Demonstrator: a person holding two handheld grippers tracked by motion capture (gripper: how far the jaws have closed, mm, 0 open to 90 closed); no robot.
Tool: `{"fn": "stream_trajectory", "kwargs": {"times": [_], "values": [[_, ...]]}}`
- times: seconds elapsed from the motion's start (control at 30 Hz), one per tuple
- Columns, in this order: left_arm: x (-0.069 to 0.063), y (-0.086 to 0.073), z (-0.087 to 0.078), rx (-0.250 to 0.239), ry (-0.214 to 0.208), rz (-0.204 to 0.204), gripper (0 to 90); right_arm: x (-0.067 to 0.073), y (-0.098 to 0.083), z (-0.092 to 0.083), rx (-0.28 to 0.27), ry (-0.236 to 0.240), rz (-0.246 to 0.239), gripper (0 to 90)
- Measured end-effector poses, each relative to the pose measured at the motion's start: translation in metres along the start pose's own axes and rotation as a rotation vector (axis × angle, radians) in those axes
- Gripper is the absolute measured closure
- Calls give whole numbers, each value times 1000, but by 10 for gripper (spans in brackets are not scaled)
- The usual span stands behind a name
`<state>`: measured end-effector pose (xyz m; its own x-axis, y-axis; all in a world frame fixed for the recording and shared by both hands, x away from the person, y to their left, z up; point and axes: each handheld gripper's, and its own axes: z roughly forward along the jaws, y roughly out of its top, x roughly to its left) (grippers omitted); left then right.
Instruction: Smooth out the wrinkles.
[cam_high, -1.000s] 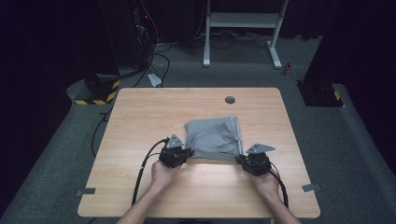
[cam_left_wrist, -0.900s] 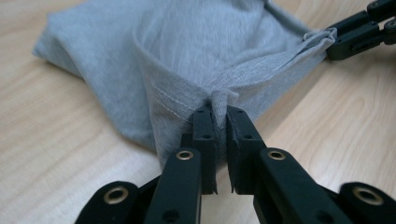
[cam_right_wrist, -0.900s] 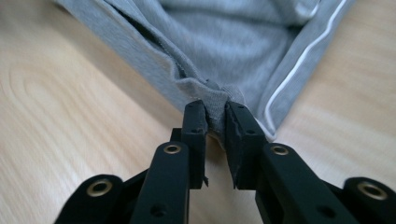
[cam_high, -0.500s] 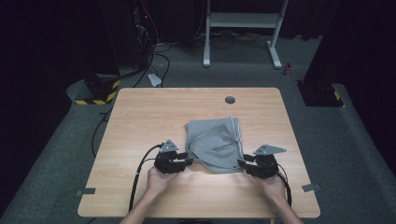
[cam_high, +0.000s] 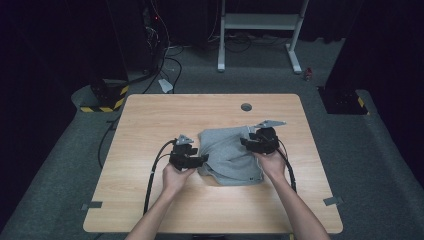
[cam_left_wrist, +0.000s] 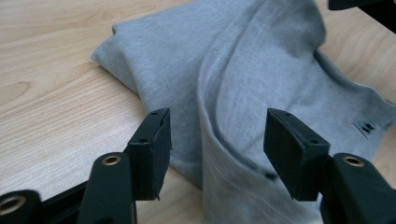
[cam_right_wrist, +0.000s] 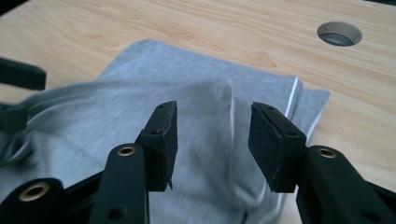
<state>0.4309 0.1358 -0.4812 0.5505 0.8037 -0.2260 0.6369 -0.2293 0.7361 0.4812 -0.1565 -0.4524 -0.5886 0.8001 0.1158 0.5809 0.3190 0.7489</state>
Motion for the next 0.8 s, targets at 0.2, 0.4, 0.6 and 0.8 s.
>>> {"fn": "stream_trajectory", "kwargs": {"times": [0.2, 0.4, 0.6, 0.8], "values": [[0, 4, 10, 18, -25, 25, 686, -2, 7, 12, 17, 17, -5, 770], [-9, 0, -1, 4, -44, 118, 871, 6, -4, -18, -47, 45, -70, 833], [-22, -15, -13, -8, -81, 172, 871, 15, -35, -51, -75, 66, -125, 832], [-32, -35, -14, 36, -95, 238, 867, 23, -73, -61, -43, 60, -164, 831]]}}
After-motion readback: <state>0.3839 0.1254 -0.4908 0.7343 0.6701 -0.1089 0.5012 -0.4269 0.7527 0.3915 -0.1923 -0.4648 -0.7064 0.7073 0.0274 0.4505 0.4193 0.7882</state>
